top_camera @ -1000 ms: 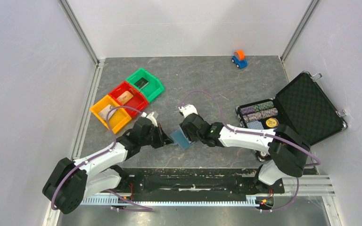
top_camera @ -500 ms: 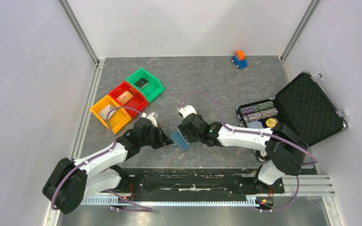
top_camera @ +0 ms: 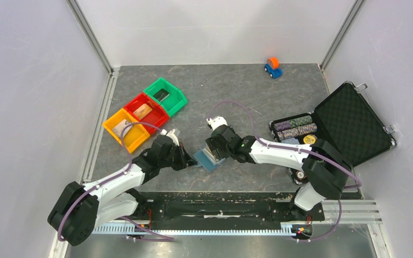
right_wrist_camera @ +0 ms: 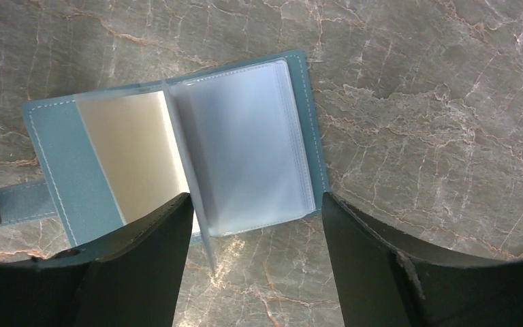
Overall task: Take the credit cards out of the card holder
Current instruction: Remove the credit card from the card holder.
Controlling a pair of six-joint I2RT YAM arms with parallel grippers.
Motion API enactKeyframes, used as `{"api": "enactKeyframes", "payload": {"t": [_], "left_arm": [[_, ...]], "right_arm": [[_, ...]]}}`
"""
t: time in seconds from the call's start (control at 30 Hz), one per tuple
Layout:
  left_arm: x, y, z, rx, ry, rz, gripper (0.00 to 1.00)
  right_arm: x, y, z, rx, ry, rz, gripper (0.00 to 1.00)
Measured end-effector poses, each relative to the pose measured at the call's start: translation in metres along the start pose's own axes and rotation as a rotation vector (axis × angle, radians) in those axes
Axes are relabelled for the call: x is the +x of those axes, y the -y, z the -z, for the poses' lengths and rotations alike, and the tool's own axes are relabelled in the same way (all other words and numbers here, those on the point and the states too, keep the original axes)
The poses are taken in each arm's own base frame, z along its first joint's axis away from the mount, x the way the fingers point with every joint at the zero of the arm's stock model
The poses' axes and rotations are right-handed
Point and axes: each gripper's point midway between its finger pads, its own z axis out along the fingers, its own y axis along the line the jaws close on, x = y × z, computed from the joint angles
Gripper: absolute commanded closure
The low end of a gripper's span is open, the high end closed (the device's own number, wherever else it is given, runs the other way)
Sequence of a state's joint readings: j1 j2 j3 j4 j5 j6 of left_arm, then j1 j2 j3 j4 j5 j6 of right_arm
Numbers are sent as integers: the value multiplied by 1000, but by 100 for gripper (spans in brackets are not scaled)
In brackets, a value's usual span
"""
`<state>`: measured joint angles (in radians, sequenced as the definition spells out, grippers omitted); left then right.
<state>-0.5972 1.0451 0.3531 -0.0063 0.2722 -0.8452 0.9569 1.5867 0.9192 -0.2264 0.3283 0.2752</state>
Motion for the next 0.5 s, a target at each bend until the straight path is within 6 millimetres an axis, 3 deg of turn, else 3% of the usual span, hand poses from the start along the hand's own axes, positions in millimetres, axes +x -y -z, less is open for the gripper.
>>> {"api": "enactKeyframes", "payload": {"t": [0.3, 0.5], "left_arm": [[5, -8, 0, -25, -13, 7, 97], [9, -23, 2, -99, -19, 12, 84]], "right_arm": [[1, 9, -2, -34, 1, -47, 28], [18, 16, -9, -72, -40, -89, 34]]}}
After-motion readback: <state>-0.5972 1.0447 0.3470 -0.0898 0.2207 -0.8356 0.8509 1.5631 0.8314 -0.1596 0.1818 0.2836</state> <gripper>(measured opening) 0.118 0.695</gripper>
